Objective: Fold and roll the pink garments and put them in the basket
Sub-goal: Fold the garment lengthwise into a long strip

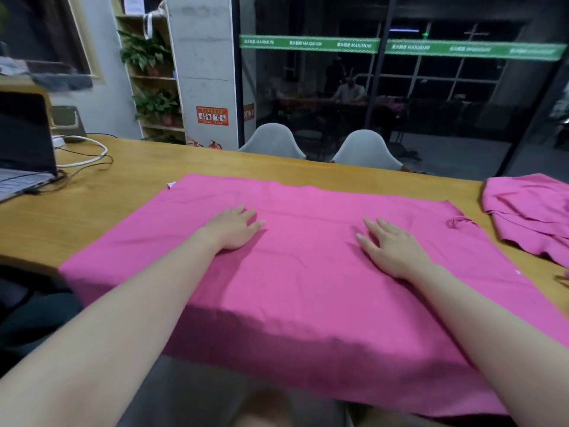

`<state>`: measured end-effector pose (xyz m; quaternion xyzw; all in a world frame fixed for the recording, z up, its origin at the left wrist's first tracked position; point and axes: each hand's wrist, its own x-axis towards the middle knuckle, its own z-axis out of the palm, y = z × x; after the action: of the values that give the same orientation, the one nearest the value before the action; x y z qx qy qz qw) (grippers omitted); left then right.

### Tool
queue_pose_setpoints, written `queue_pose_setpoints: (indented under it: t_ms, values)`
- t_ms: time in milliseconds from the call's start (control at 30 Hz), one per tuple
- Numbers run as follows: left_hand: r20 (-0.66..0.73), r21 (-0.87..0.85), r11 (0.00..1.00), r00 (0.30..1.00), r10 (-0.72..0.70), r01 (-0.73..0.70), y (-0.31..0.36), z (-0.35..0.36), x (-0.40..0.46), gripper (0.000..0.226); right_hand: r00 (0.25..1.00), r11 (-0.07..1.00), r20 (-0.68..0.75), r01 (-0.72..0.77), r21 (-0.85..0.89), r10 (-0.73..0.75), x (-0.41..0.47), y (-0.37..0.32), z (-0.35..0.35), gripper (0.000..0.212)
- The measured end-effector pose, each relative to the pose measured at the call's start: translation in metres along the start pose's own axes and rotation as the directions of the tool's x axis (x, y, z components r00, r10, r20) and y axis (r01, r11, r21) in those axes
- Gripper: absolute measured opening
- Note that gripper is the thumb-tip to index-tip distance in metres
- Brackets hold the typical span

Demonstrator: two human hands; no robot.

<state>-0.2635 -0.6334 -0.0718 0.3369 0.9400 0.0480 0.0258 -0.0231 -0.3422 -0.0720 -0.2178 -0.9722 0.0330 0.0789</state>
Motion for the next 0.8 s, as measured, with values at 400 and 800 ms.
queue_pose_setpoints:
  t_ms: [400, 800]
  values:
    - [-0.026, 0.019, 0.993, 0.993, -0.112, 0.112, -0.010, 0.009, -0.055, 0.081, 0.989, 0.998, 0.136, -0.061, -0.026, 0.064, -0.041, 0.002, -0.003, 0.079]
    - [-0.043, 0.026, 0.997, 0.996, -0.078, 0.079, -0.009, 0.003, 0.087, 0.080, 0.985, 0.994, 0.137, -0.102, -0.027, 0.104, 0.087, 0.036, 0.013, 0.079]
